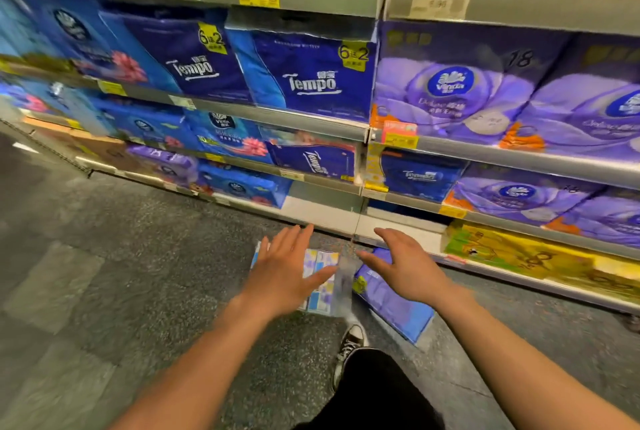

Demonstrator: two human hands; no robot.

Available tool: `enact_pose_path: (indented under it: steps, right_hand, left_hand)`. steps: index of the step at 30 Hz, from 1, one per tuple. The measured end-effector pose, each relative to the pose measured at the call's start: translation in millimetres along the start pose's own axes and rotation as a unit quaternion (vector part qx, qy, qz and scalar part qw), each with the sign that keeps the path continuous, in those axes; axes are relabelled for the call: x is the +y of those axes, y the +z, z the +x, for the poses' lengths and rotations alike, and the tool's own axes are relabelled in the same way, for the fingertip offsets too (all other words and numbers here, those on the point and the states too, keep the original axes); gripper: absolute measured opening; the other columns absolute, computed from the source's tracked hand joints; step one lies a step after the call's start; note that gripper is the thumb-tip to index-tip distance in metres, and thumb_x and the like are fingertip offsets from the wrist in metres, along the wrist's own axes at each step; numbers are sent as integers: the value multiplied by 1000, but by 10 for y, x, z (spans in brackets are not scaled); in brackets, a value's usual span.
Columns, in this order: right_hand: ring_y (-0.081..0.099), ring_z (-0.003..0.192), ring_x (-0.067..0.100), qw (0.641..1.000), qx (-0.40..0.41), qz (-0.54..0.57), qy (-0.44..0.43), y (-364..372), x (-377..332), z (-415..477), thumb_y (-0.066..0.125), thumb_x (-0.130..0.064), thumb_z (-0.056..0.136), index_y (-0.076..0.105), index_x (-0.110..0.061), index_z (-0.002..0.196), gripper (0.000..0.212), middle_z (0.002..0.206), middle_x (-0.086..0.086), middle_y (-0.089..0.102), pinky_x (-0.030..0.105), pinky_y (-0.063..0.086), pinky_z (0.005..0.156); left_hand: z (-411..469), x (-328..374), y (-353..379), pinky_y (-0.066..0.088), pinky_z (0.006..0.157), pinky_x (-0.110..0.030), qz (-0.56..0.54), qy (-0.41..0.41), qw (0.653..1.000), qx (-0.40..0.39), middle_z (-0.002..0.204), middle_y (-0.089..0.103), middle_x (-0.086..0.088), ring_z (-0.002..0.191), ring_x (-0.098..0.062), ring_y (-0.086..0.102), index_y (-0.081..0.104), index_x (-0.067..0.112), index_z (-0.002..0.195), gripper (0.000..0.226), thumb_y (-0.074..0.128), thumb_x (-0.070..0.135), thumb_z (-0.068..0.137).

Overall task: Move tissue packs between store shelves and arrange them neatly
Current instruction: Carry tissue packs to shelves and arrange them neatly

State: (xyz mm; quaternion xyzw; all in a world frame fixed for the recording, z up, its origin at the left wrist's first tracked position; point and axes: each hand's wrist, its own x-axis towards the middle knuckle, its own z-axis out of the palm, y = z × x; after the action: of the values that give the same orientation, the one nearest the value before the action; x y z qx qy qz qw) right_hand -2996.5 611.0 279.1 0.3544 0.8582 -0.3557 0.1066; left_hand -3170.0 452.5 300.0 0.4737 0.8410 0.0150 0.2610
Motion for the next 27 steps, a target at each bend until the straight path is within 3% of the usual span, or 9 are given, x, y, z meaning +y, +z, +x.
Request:
enact_pose_path:
  steps: [8,12,16,22,26,27]
  right_hand:
    - [37,141,27,1000,-1,-30,-2,377,-267,991,-4,-102,59,35,-18,153,133,154,7,43,36,32,116]
    - [25,149,25,999,-1,-24,24,761,-149,1435,0,-104,54,28,-19,158,137,162,8,31,35,22,122]
    - [27,150,24,998,14,-30,52,1514,174,1989,6,-105,59,29,-21,158,133,162,5,33,38,24,124]
    - [33,146,27,995,3,-64,82,2813,914,2863,45,-85,78,30,-14,157,108,160,10,37,35,27,119]
    - [40,142,33,988,-43,-97,110,3695,1467,3479,13,-110,46,32,-9,156,150,156,16,42,40,35,117]
    - [42,140,34,987,-56,-93,119,3898,1591,3604,15,-111,44,33,-8,155,153,154,17,44,41,36,116]
  left_hand:
    - [766,-778,33,-5,125,-42,0,4,1000,-17,169,-4,3,155,-15,-6,-4,28,161,94,23,80,88]
    - [1236,-1211,454,-10,121,-35,-9,30,999,-39,168,-12,5,154,-13,-12,-9,28,160,92,28,77,91]
    - [1846,-1827,1175,-10,120,-34,-3,31,998,-61,169,-10,3,155,-15,-9,-9,30,159,96,21,80,83]
    - [2646,-2729,2579,-3,123,-39,-29,46,996,-77,168,-11,5,154,-14,-10,-6,30,160,89,33,73,93]
    - [3109,-3213,3541,-3,125,-42,-22,42,995,-85,169,-6,0,155,-18,-8,-2,28,160,96,24,80,84]
    - [3209,-3309,3762,-2,125,-44,-19,41,995,-88,169,-5,-1,155,-19,-7,0,27,161,97,23,80,83]
